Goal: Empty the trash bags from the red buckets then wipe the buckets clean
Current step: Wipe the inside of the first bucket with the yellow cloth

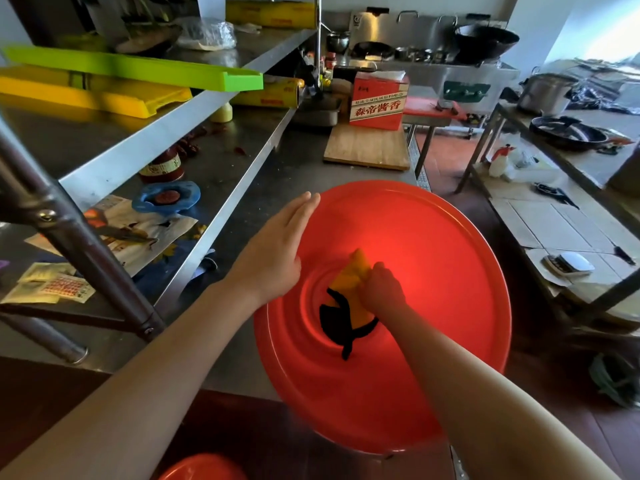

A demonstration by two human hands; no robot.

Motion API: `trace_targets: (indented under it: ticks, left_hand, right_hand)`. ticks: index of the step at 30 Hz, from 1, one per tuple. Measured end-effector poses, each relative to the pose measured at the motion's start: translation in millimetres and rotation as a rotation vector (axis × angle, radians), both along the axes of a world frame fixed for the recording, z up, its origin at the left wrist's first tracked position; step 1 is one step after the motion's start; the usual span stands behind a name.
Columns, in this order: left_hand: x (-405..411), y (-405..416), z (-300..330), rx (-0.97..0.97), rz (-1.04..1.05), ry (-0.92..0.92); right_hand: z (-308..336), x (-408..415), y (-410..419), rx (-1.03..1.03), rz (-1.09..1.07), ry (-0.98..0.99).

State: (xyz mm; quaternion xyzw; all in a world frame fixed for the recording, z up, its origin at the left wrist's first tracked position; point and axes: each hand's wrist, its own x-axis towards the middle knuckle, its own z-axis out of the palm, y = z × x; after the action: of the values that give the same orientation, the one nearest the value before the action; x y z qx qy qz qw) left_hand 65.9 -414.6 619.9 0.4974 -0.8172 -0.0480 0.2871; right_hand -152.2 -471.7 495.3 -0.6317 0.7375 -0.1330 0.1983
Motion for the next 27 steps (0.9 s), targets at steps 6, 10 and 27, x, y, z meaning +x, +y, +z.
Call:
trace_targets:
  ticks: [6,10,27]
  left_hand:
    - [-4,-2,2,-0.022,-0.012,-0.009]
    - [-7,-1,3,-0.018,-0.011,0.0]
    - [-13,-2,6,0.023,0.024,0.024]
  right_hand:
    - [-11,12,-19,0.005,0.037,-0.019]
    - [-19,22,-29,0.033,0.118,0.052]
    - [-58,36,-44,0.089,0.259,0.28]
